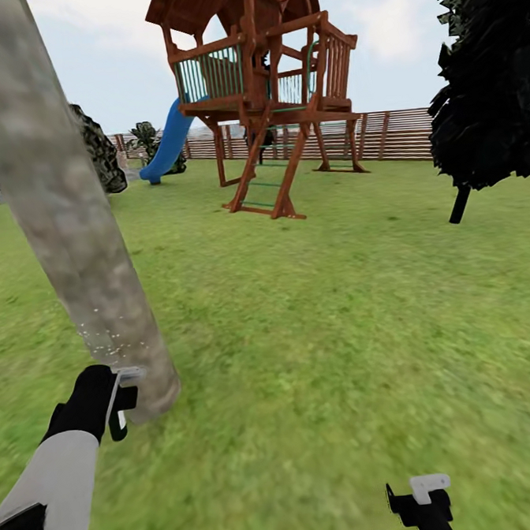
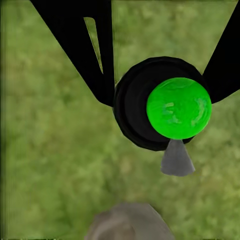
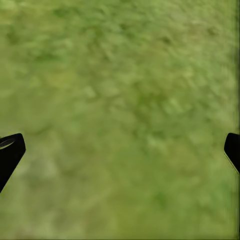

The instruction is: In the garden, pick up the pesticide atomizer on the floor and spray pesticide onto both trees until each tree trunk is fully covered.

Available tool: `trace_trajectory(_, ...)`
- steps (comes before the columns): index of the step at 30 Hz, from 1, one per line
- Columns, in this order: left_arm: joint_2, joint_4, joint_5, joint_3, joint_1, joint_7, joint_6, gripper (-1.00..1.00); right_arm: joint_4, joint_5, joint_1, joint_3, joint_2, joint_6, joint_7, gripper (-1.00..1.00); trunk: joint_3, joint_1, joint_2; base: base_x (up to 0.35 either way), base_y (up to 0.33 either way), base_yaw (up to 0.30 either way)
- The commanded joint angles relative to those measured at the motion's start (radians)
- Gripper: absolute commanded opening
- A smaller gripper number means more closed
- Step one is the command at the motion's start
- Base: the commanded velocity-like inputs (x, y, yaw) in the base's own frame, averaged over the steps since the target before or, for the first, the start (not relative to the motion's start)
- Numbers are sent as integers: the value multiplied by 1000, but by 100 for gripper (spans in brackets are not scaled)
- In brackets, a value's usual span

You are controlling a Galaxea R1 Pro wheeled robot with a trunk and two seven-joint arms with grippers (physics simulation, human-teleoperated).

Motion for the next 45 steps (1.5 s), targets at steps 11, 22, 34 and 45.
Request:
trace_trajectory(11,6,-12,-12,3,-2,-11,6,-100,0,-9,0,9,0,-2,-2,100,-1,0,0,0,-276,145)
trace_trajectory(22,-2,-13,-12,-1,-17,-10,9,-100,0,-9,0,10,0,-2,-2,100,-1,0,0,12,-276,277)
trace_trajectory(34,-10,-110,-12,-9,-23,-13,21,-100,0,-9,0,9,-1,-1,-2,100,-1,0,0,239,-172,127)
trace_trajectory(45,-10,-136,-13,-12,-91,-14,94,-100,0,-9,0,9,0,-2,-2,100,-1,0,0,59,-36,117)
